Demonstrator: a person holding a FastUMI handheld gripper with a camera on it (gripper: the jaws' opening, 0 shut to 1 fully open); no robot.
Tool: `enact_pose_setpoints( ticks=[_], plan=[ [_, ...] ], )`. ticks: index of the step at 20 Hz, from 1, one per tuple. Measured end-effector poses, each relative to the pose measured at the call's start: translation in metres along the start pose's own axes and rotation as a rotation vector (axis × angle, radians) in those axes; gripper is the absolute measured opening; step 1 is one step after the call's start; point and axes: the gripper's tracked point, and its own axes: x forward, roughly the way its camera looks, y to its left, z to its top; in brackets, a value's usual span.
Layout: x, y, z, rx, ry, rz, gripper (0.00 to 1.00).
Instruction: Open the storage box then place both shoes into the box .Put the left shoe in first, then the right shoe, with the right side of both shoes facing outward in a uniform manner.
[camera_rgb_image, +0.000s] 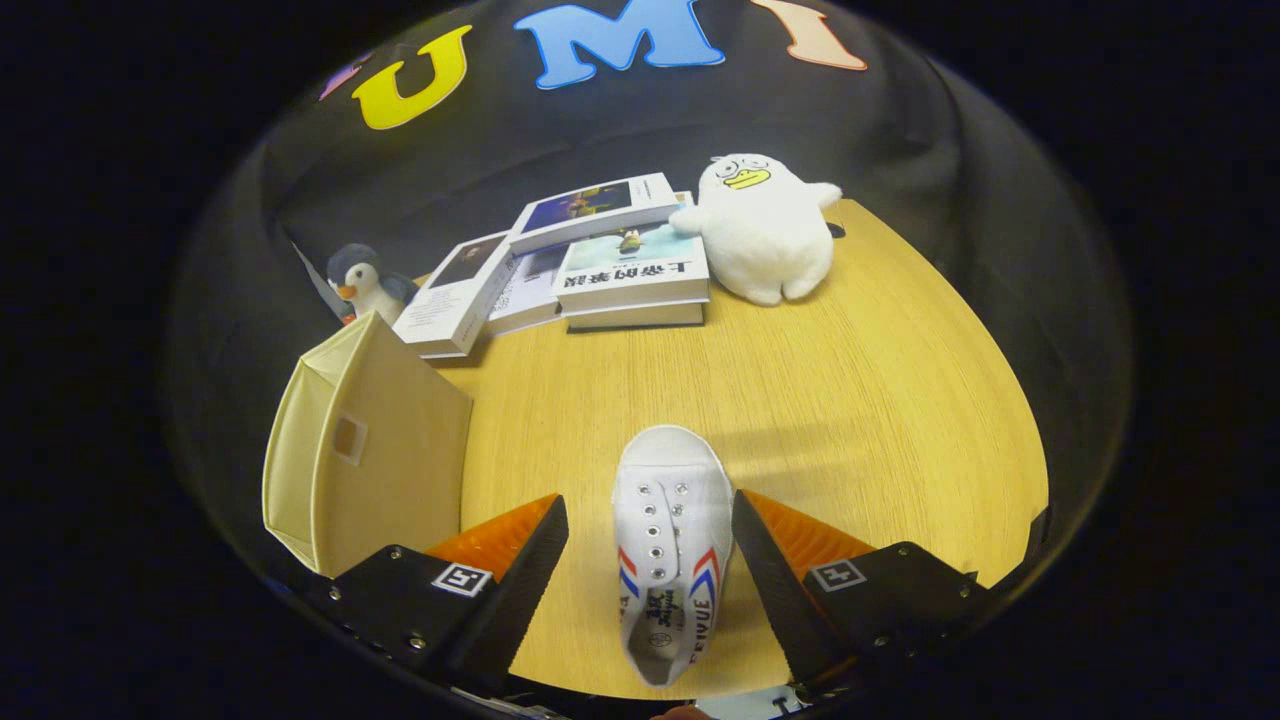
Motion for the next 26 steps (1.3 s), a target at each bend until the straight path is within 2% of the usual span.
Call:
enact_pose_setpoints(
  ticks=[5, 9, 17, 19, 21, 24, 26],
  plan=[
    [0.017, -0.029, -0.023, 0.035, 0.074, -0.04, 1.0],
    [0.024, -0.05, -0.041, 0.004, 0.137, -0.098, 1.0],
    [0.04, -0.043, -0.065, -0.003, 0.233, -0.091, 1.0],
    [0.042, -0.036, -0.066, 0.023, 0.248, -0.061, 0.9],
    [0.044, -0.029, -0.066, 0.041, 0.256, -0.027, 0.72],
    [0.042, -0.028, -0.066, 0.031, 0.258, -0.046, 0.46],
    [0.043, -0.026, -0.066, 0.02, 0.263, -0.053, 0.37]
  ],
)
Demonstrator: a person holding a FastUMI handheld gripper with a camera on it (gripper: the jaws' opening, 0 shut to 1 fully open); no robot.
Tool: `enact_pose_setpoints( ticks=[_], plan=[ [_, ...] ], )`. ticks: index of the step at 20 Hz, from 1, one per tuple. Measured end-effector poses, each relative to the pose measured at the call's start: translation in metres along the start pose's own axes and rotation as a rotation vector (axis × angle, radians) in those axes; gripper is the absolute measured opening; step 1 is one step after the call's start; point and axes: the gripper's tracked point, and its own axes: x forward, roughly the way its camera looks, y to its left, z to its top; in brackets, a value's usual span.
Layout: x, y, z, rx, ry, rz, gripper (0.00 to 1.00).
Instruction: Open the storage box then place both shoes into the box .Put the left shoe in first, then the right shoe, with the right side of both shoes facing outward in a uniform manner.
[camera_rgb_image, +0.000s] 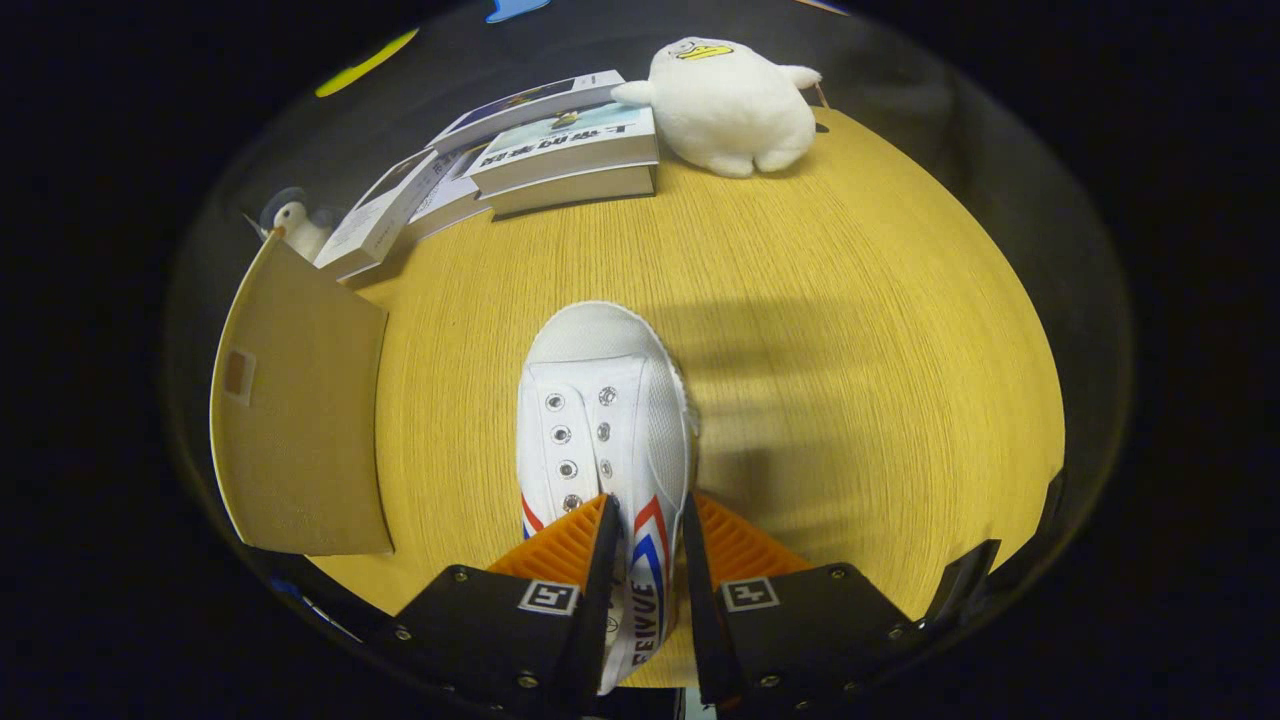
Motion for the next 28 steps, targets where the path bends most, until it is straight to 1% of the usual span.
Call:
enact_pose_setpoints(
  ticks=[1, 2, 5, 6, 7, 10, 14, 19, 21, 24, 28],
  plan=[
    [-0.001, -0.006, 0.003, -0.006, -0.01, -0.027, 0.37],
    [-0.001, -0.003, 0.002, 0.016, -0.003, -0.02, 0.14],
    [-0.006, -0.006, 0.001, 0.039, -0.003, -0.013, 0.14],
    [-0.001, -0.003, 0.005, 0.08, -0.028, -0.011, 0.07],
    [-0.006, -0.001, 0.001, 0.083, -0.012, 0.001, 0.0],
    [-0.017, 0.006, 0.0, 0.137, -0.015, 0.054, 0.01],
    [-0.046, 0.026, 0.017, 0.165, -0.055, 0.118, 0.0],
    [-0.091, 0.056, 0.042, 0.154, -0.114, 0.178, 0.0],
    [-0.105, 0.068, 0.052, 0.141, -0.129, 0.187, 0.0],
    [-0.123, 0.09, 0.065, 0.104, -0.161, 0.188, 0.0],
    [-0.143, 0.129, 0.074, 0.069, -0.174, 0.228, 0.0]
  ],
)
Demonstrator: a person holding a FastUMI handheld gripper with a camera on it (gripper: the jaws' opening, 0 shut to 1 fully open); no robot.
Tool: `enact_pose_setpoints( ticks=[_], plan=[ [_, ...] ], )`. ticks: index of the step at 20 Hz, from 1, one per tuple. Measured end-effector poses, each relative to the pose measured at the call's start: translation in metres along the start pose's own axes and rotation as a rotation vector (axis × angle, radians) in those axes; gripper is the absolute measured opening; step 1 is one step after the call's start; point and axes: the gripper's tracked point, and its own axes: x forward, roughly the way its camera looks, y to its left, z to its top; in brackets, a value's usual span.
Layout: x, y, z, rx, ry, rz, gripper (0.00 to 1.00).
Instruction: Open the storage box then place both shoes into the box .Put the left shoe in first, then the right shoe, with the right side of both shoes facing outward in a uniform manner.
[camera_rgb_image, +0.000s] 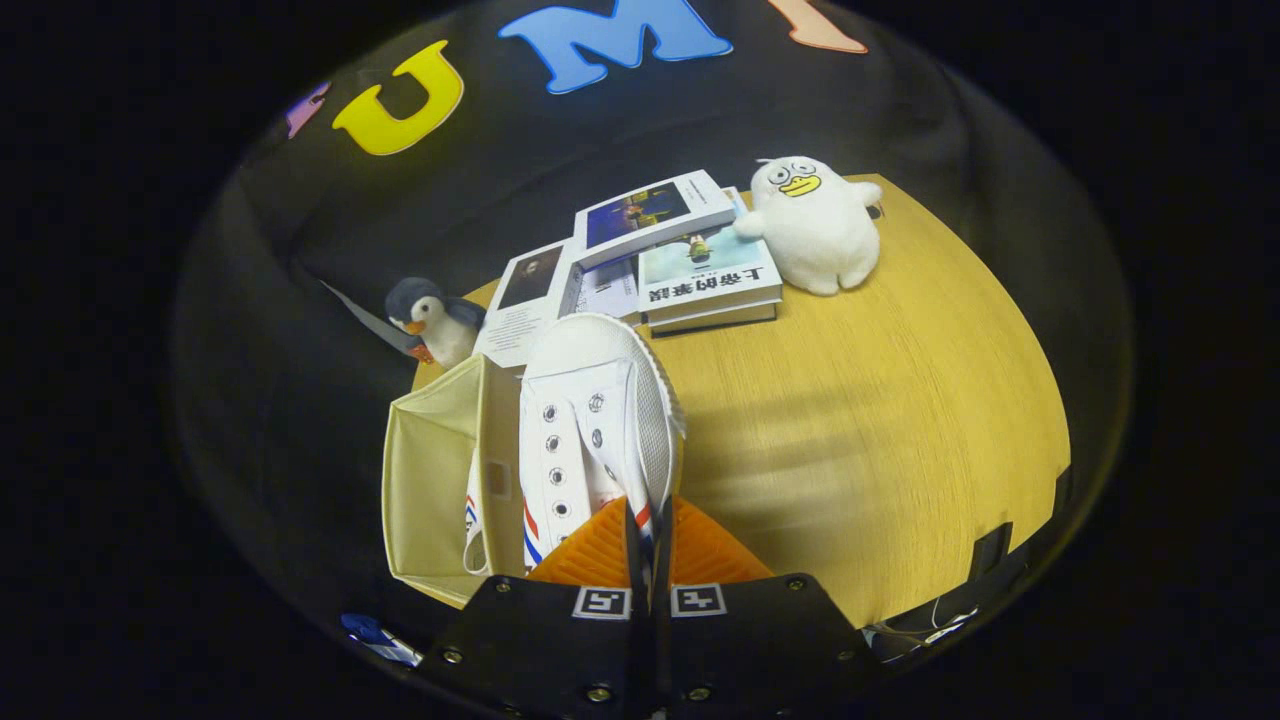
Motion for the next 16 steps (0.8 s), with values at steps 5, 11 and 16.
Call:
enact_pose_setpoints(
  ticks=[5, 11, 16],
  plan=[
    [0.002, 0.055, 0.003, -0.056, -0.003, 0.044, 0.0],
    [0.02, 0.112, -0.003, -0.106, 0.019, 0.087, 0.0],
    [0.044, 0.142, -0.01, -0.126, 0.034, 0.098, 0.0]
  ],
)
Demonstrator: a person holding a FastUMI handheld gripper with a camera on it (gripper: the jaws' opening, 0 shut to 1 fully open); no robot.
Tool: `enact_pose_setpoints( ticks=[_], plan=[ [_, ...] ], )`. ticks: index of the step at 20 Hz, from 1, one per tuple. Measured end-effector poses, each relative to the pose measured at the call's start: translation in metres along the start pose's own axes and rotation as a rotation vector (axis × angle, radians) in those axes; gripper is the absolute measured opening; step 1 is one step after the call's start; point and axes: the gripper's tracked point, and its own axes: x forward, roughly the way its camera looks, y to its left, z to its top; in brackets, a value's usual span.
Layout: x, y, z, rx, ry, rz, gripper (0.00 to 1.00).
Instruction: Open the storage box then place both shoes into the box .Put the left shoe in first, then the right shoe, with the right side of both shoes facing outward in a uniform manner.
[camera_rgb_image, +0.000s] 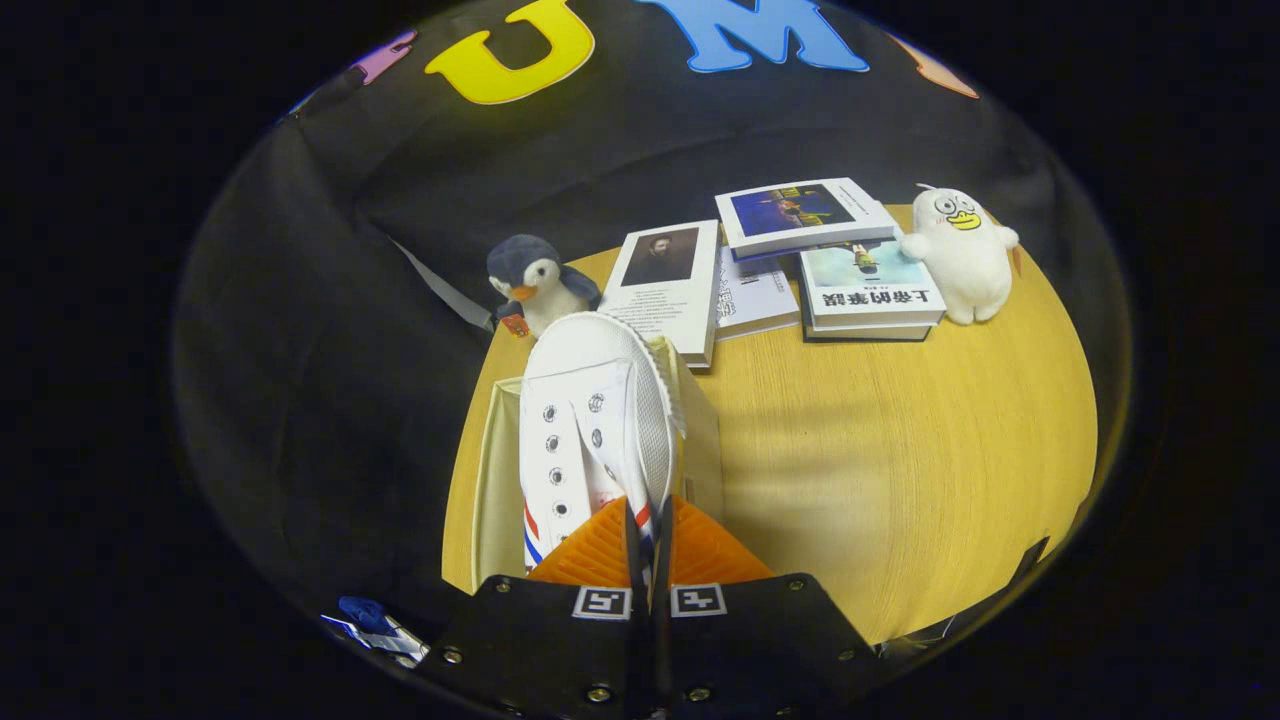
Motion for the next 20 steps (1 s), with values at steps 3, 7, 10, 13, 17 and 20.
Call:
enact_pose_setpoints(
  ticks=[3, 7, 10, 13, 17, 20],
  plan=[
    [0.016, -0.001, -0.006, -0.01, 0.018, -0.037, 0.01],
    [0.035, -0.004, -0.016, -0.001, 0.043, -0.072, 0.01],
    [0.035, 0.006, -0.018, 0.011, 0.044, -0.027, 0.16],
    [0.016, 0.015, -0.003, 0.045, -0.023, 0.023, 0.74],
    [-0.023, 0.004, 0.01, -0.011, -0.113, 0.013, 0.98],
    [-0.061, -0.007, 0.021, -0.04, -0.197, 0.009, 0.98]
  ],
)
